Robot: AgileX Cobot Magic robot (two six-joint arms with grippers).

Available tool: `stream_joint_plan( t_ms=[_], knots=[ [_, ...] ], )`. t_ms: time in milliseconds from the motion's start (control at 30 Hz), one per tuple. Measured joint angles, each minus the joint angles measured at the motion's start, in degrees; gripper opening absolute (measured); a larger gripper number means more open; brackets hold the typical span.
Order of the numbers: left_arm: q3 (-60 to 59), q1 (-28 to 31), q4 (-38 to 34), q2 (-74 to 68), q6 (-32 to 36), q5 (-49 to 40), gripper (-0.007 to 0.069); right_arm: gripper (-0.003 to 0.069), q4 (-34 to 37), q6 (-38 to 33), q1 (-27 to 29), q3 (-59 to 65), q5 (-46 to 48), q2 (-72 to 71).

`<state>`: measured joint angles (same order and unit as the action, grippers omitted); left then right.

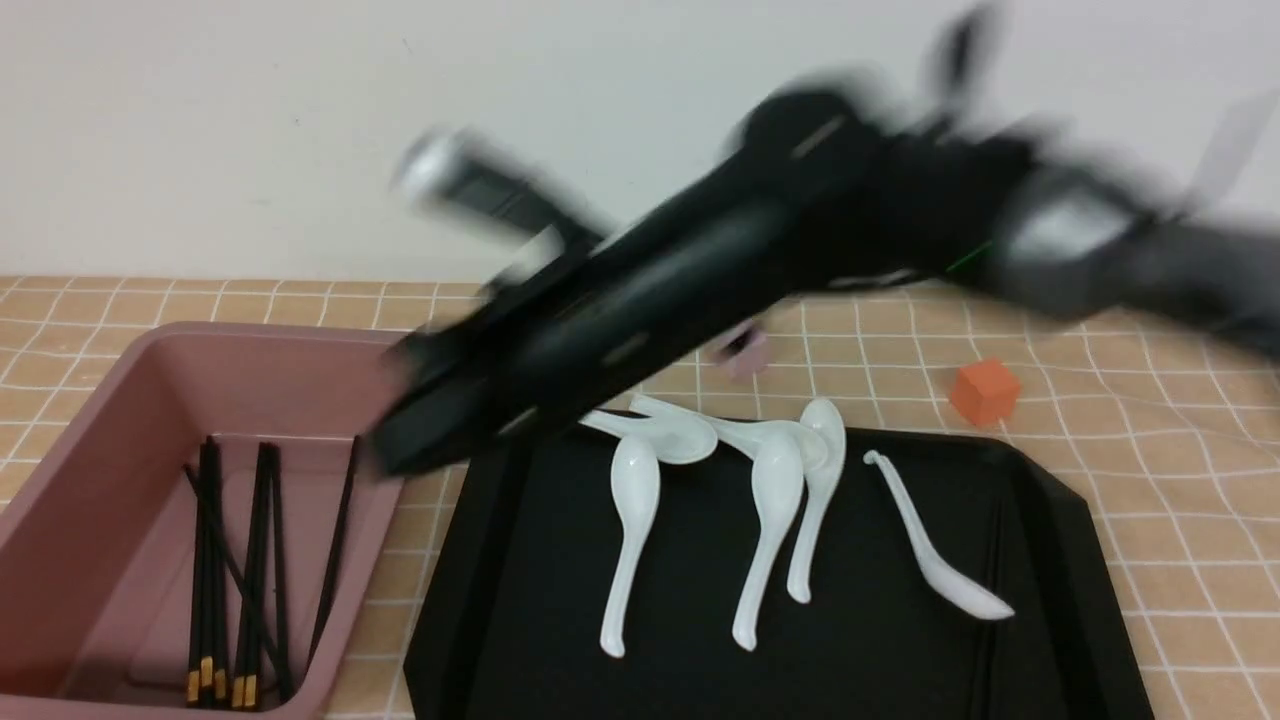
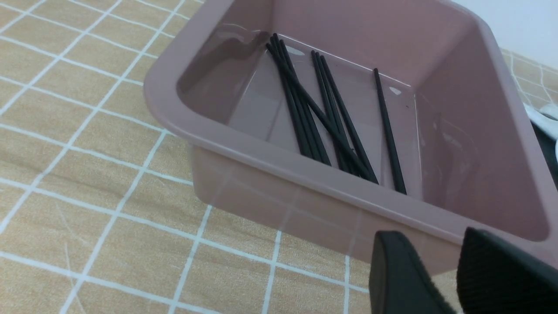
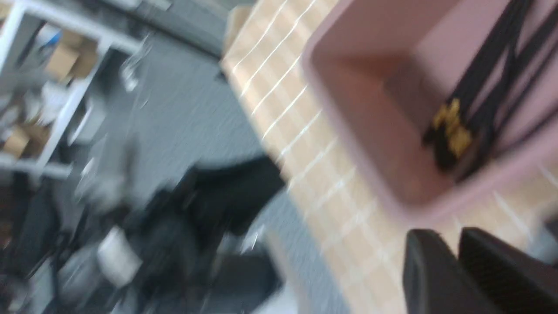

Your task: On brown tablecloth take chopsticks from black tray and put them in box.

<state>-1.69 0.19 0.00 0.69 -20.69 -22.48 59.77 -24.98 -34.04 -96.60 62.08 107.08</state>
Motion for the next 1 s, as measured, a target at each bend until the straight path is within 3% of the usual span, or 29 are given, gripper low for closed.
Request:
stream_joint_plan(
  t_ms=[100, 200, 400, 600, 700, 833, 1000],
  knots=[
    [0.0, 0.0, 0.0, 0.0, 0.0, 0.0, 0.0231, 0.0019, -2.0, 0.5, 6.3, 0.1, 6.1, -6.6],
    [0.0, 0.0, 0.0, 0.0, 0.0, 0.0, 0.0231, -0.001, -5.8, 2.4, 9.6, 0.4, 7.1, -11.6],
    [0.0, 0.0, 0.0, 0.0, 0.0, 0.0, 0.0238, -0.0015, -30.9, 12.1, 11.8, 4.4, 9.2, -29.0],
    [0.0, 0.0, 0.0, 0.0, 0.0, 0.0, 0.0238, -0.0015, -44.2, 17.5, 11.8, 15.1, 9.7, -44.8],
    [0.0, 0.0, 0.0, 0.0, 0.0, 0.0, 0.0238, -0.0013, -47.7, 18.5, 11.8, 24.3, 6.0, -55.2],
    [0.0, 0.0, 0.0, 0.0, 0.0, 0.0, 0.0238, -0.001, -49.1, 18.8, 11.8, 44.3, -11.9, -71.2],
    [0.0, 0.0, 0.0, 0.0, 0.0, 0.0, 0.0238, -0.0007, -47.9, 19.0, 11.8, 62.3, -28.5, -80.9]
  ],
)
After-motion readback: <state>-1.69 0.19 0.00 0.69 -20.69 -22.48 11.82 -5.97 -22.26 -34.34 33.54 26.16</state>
